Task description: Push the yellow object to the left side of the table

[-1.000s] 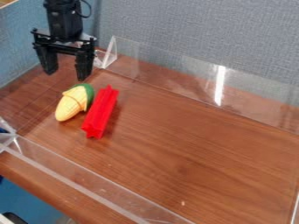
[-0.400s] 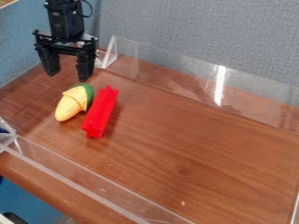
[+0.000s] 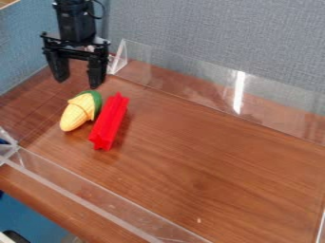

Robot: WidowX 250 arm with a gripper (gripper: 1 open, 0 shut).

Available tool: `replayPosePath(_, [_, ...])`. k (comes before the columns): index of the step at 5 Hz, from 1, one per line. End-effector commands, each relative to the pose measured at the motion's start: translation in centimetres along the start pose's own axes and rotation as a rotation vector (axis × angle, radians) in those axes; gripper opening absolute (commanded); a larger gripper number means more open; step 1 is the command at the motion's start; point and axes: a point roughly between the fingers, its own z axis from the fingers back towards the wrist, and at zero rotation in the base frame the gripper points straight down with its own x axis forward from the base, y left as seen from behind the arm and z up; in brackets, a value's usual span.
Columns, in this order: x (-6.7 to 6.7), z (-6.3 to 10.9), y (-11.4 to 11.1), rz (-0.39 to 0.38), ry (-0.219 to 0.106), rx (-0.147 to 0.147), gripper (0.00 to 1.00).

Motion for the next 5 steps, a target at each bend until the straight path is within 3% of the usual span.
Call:
replayPosePath(1, [0.4,1.8,-0.8,-0.032,-0.056,0.018,1.0])
replayPosePath(5, [0.6,1.7,-3.1,-0.092,-0.05,0.022,1.0])
